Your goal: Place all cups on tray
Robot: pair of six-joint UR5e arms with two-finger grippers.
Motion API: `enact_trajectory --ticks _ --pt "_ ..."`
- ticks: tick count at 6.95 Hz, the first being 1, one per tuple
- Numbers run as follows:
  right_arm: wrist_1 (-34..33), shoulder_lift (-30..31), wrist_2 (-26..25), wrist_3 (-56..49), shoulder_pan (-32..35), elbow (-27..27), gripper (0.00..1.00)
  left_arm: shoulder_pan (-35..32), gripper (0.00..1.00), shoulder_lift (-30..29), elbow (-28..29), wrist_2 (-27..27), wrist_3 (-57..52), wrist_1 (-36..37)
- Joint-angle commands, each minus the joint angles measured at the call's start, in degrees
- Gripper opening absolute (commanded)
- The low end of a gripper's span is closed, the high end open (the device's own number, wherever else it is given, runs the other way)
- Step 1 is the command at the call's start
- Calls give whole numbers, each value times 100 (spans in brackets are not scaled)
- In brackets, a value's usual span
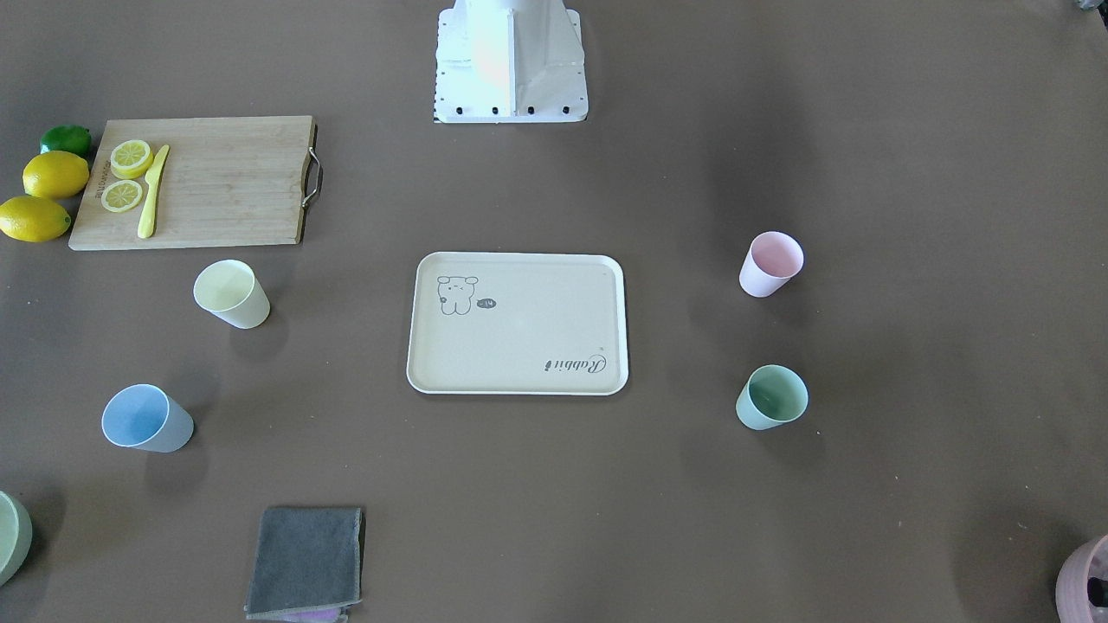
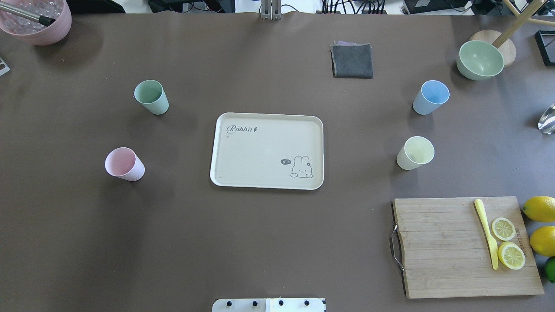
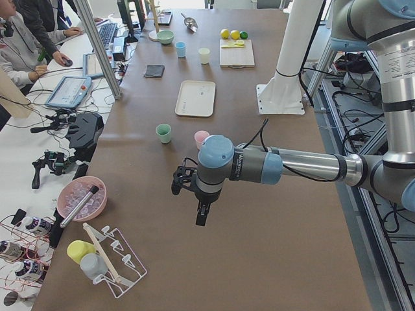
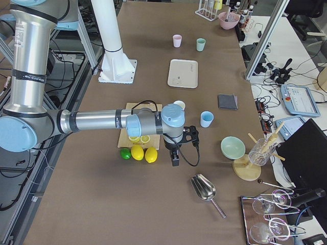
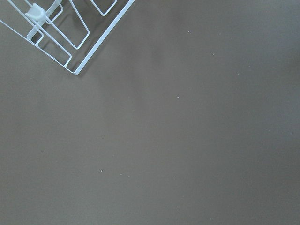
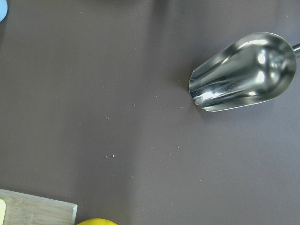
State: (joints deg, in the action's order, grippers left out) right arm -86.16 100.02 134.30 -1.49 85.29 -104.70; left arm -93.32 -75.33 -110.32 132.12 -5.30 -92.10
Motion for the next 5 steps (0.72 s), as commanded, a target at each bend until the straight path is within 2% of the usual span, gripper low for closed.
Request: enact_trajectory --ticks 1,3,4,5 --pt "2 0 105 -18 -3 2 100 -10 98 1 -7 6 38 -1" --pt "124 -26 174 86 -64 -15 100 -10 97 1 -7 15 21 -19" --pt "430 -35 384 548 -186 -15 100 -19 98 9 -15 41 12 -28" --pt "1068 -105 369 1780 -814 -24 100 -19 98 1 -33 68 64 -36"
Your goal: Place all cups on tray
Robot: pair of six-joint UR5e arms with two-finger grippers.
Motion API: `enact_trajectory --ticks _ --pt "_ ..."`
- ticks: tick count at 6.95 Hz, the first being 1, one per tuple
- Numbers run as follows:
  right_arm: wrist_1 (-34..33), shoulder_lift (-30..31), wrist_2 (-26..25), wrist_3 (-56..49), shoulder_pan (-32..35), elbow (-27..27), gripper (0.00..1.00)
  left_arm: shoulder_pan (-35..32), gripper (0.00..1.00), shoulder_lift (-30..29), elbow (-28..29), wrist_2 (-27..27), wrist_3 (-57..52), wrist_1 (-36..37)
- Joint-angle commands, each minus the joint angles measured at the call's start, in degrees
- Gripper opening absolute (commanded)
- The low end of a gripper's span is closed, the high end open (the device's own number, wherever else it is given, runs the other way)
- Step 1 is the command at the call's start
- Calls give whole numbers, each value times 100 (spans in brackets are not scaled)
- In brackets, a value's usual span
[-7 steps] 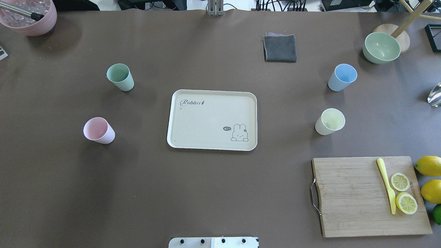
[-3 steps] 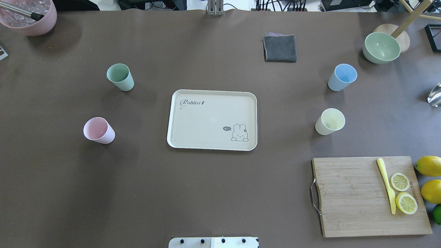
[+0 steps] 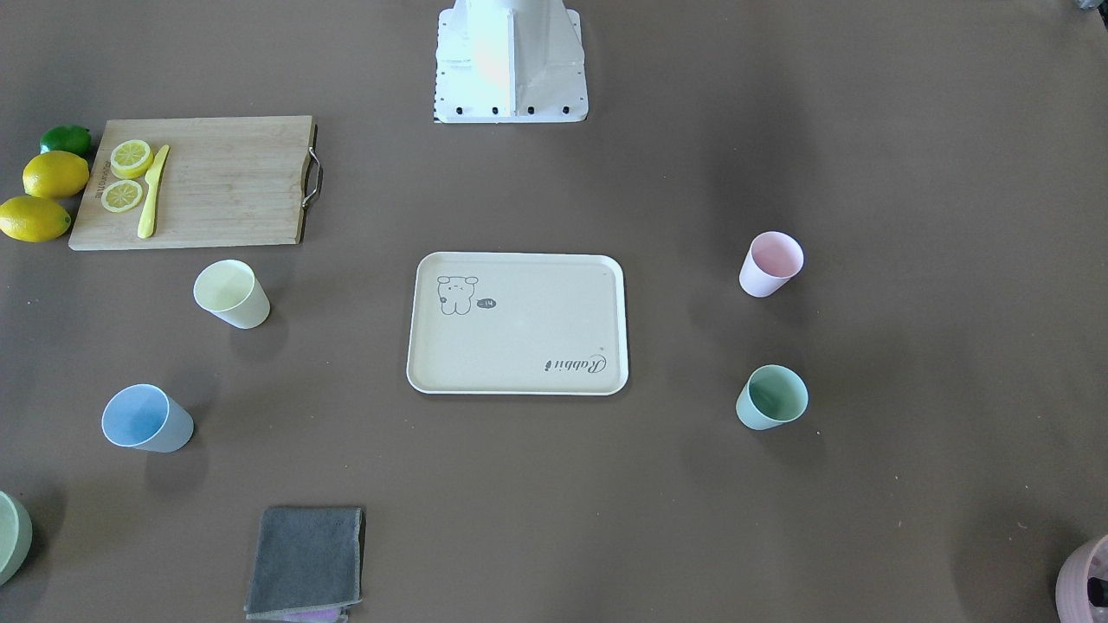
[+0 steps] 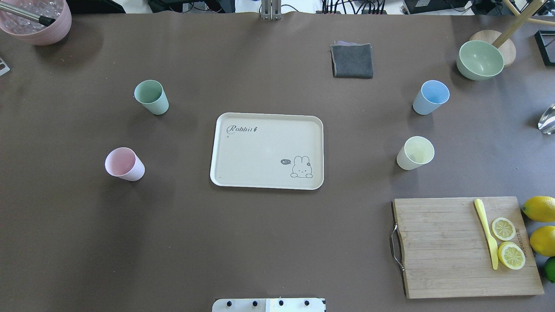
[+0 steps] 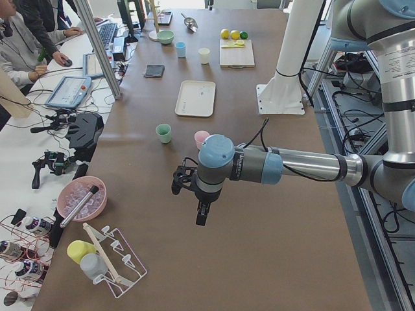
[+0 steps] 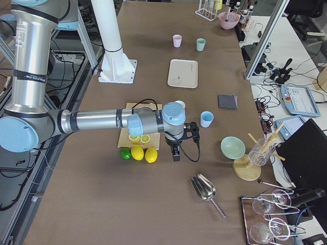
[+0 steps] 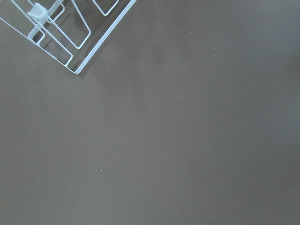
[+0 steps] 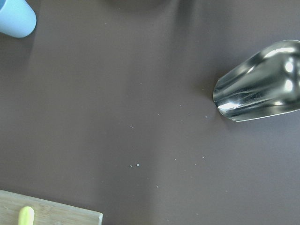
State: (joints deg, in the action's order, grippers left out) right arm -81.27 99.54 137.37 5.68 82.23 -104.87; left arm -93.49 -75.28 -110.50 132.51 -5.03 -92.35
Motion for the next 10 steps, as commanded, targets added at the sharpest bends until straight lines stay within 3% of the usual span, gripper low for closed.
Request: enact_trajectory --ticks 1,2,4,5,7,10 --pt "1247 -197 -51 2207 -1098 19 99 6 98 -13 20 -6 403 -98" --pt "1384 -434 -157 2853 -1565 19 99 6 98 4 46 20 459 -378" --pt "1394 -1021 -945 3996 -2628 28 98 58 98 101 55 20 957 -861" --pt "1394 -1155 -992 4290 -2859 36 97 250 98 101 20 29 1317 -925" --pt "1368 -1471 -1168 4372 -3055 333 93 864 98 92 20 20 2414 -1573" --pt "1341 -1807 -1177 4372 -3116 818 91 1060 98 84 -6 20 2683 -1708"
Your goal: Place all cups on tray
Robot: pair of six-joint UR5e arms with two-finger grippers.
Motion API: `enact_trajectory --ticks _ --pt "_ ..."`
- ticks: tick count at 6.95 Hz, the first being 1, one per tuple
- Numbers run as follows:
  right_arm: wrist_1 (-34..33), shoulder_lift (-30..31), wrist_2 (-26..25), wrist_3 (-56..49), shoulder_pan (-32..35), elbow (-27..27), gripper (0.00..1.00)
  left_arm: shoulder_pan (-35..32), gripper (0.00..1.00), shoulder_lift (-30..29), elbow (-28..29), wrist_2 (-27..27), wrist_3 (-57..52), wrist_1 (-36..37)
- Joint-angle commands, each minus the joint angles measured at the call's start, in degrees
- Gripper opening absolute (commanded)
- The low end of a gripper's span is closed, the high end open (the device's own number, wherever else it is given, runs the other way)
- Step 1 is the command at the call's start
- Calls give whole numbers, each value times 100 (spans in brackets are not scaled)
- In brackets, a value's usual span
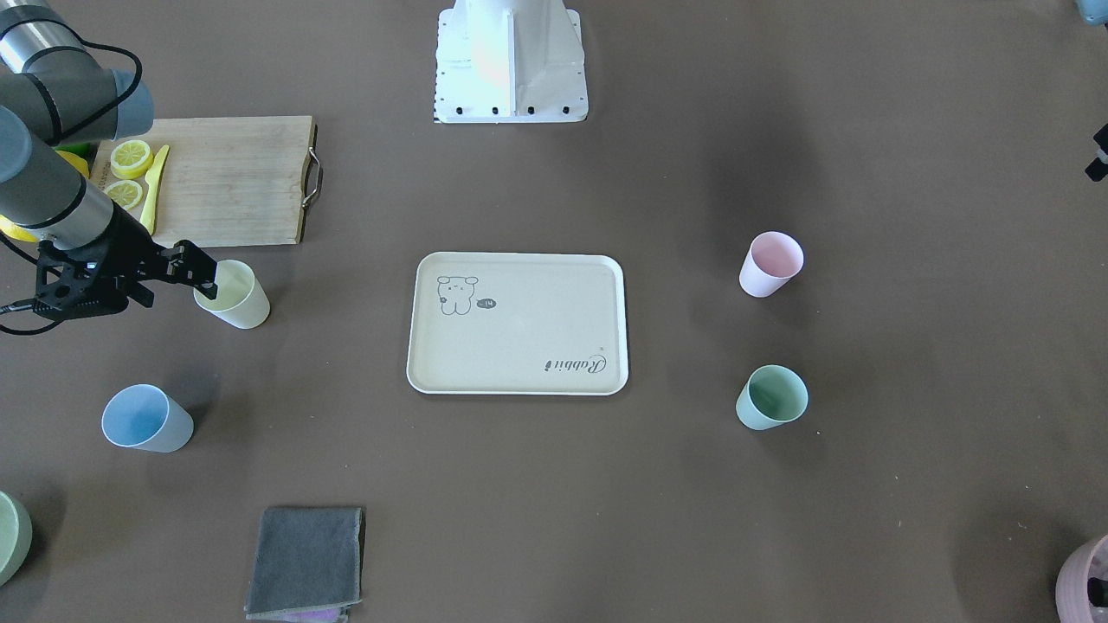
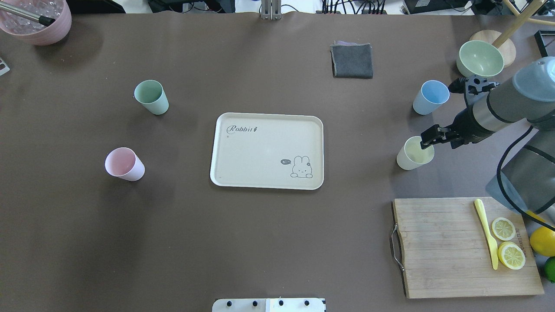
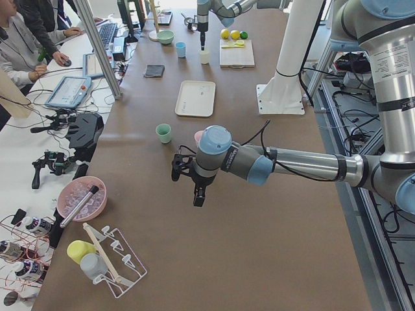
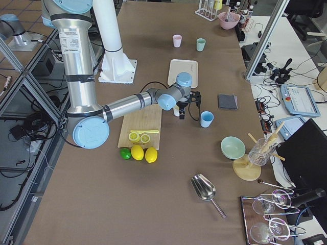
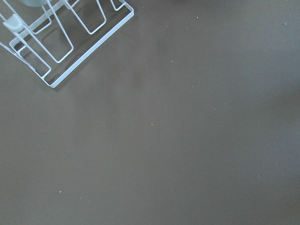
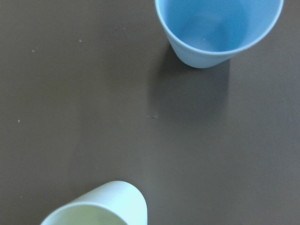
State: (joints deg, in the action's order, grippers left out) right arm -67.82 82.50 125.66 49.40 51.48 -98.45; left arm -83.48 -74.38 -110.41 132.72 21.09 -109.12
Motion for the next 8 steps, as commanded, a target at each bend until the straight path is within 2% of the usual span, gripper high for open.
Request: enact_trajectory --ticks 1,2,3,4,6,8 --pt "-3 -59 11 17 -67 125 75 78 98 -24 -15 8 80 -31" --pt "-3 -41 54 43 -120 124 35 208 98 -50 -7 0 245 -31" --pt "-3 -41 55 44 -164 133 0 462 98 -85 -7 -44 604 -135" --pt "5 -58 90 35 -164 107 0 691 98 -51 -7 -62 964 -345" --pt "-30 -111 116 113 -182 -156 0 1699 97 2 -94 -227 2831 -1099" --pt "-397 -584 64 875 -435 -411 0 2833 92 -103 -427 -982 3978 -1182"
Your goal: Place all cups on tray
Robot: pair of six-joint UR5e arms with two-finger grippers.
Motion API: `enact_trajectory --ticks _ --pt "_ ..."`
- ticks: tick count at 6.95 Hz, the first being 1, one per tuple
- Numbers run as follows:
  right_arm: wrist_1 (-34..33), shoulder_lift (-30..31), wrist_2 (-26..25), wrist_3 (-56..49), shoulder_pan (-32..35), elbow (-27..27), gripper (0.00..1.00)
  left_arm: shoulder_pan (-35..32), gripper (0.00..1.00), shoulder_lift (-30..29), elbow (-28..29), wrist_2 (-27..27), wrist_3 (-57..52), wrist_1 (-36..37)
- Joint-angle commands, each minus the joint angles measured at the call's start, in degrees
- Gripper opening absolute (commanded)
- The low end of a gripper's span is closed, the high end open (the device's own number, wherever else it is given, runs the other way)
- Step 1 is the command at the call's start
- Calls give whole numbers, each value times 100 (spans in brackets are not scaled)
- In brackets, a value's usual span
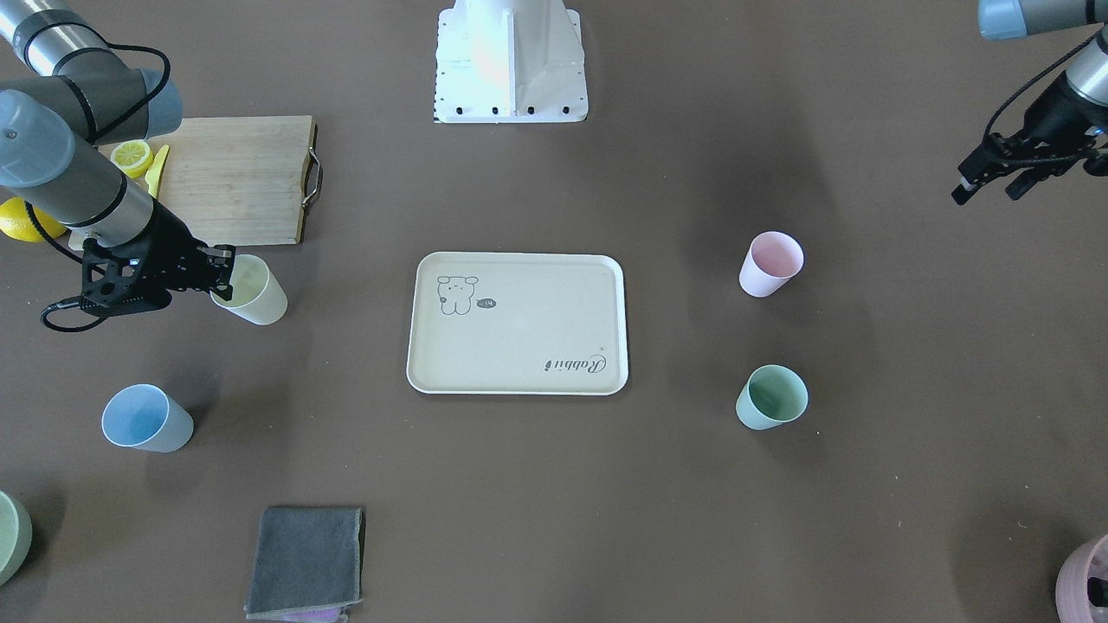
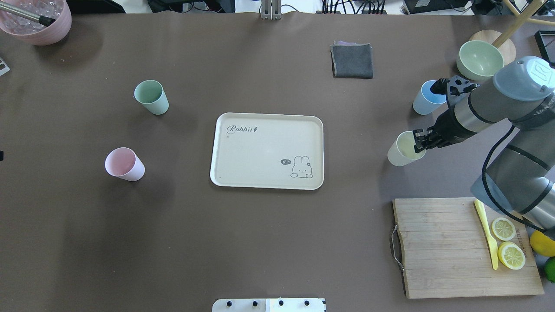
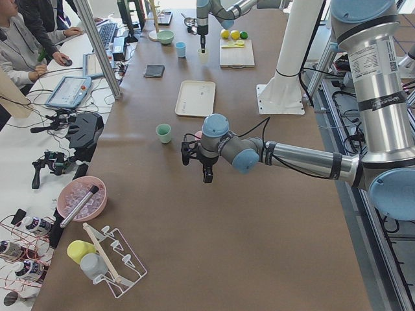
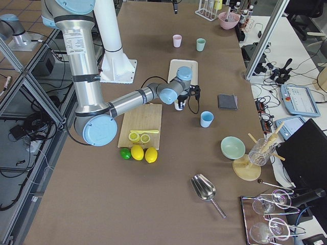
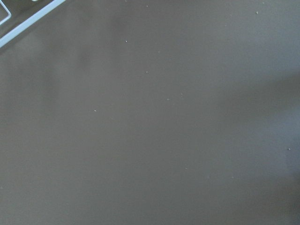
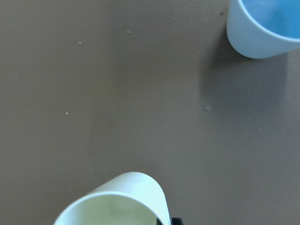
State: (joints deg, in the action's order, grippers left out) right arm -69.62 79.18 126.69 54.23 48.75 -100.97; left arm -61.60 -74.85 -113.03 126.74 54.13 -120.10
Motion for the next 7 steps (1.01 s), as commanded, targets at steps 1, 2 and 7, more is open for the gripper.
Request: enact_trajectory --ticks 1,2,7 --pt "-254 -497 -74 787 -329 -186 0 902 92 -300 -114 -543 861 -58" --pt "-271 -752 -74 1130 -427 -195 0 1191 90 -546 17 -675 1036 -49" --pt "-1264 -1782 -697 1433 -1069 -99 0 1748 85 -1698 501 -914 1733 257"
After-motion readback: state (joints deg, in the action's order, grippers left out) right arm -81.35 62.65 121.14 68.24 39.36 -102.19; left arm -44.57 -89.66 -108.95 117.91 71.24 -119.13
